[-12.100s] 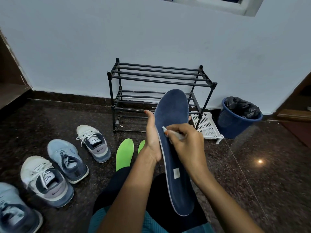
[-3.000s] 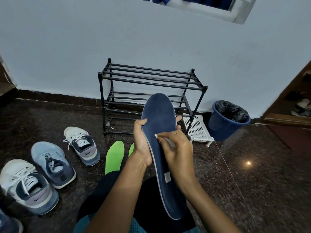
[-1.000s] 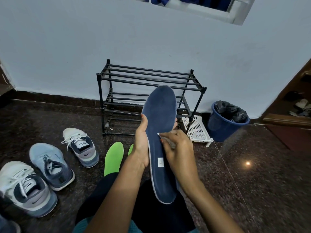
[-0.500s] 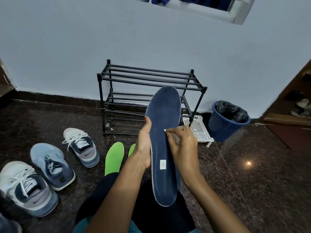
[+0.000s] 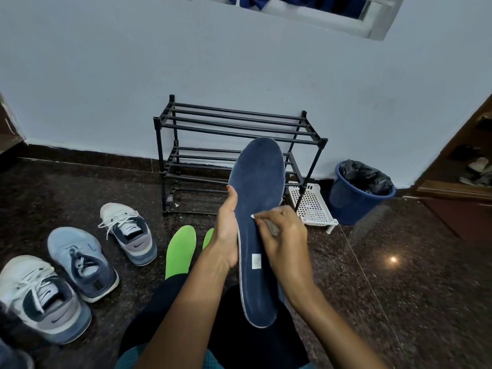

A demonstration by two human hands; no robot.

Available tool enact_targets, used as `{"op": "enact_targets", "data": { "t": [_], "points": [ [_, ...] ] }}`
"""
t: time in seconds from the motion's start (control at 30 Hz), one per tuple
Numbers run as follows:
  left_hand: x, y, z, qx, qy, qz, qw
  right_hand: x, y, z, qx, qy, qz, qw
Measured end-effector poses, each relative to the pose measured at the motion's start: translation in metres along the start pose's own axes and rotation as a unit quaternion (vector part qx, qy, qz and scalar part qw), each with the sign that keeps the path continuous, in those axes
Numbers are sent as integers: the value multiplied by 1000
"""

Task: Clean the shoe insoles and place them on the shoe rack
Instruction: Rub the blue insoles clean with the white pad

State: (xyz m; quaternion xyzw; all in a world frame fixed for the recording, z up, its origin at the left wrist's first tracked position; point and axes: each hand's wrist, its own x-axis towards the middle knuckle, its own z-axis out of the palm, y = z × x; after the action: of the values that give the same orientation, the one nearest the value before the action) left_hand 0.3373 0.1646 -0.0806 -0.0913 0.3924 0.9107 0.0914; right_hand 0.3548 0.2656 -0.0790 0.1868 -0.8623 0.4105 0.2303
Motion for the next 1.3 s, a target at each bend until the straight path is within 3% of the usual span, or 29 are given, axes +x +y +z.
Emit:
{"op": "enact_targets", "data": {
  "t": [0.23,0.53,0.73,0.93,1.3],
  "points": [
    [-1,-1,0,25,-6,-3,1000,22,11,-10,-30,51,33,998],
    [-1,-1,1,-53,-46,3,998,-8,-7,4,10,-13,-13,1000],
    [-1,-1,2,-37,-64,16,997,5,0,2,-37,27,15,999],
    [2,1,-5,2,-48,15,999,-8,-13,6,7,3,-12,1000],
    [2,-2,-4,84,-37,3,996,8,-12,7,-35,13,-47,998]
  ]
}}
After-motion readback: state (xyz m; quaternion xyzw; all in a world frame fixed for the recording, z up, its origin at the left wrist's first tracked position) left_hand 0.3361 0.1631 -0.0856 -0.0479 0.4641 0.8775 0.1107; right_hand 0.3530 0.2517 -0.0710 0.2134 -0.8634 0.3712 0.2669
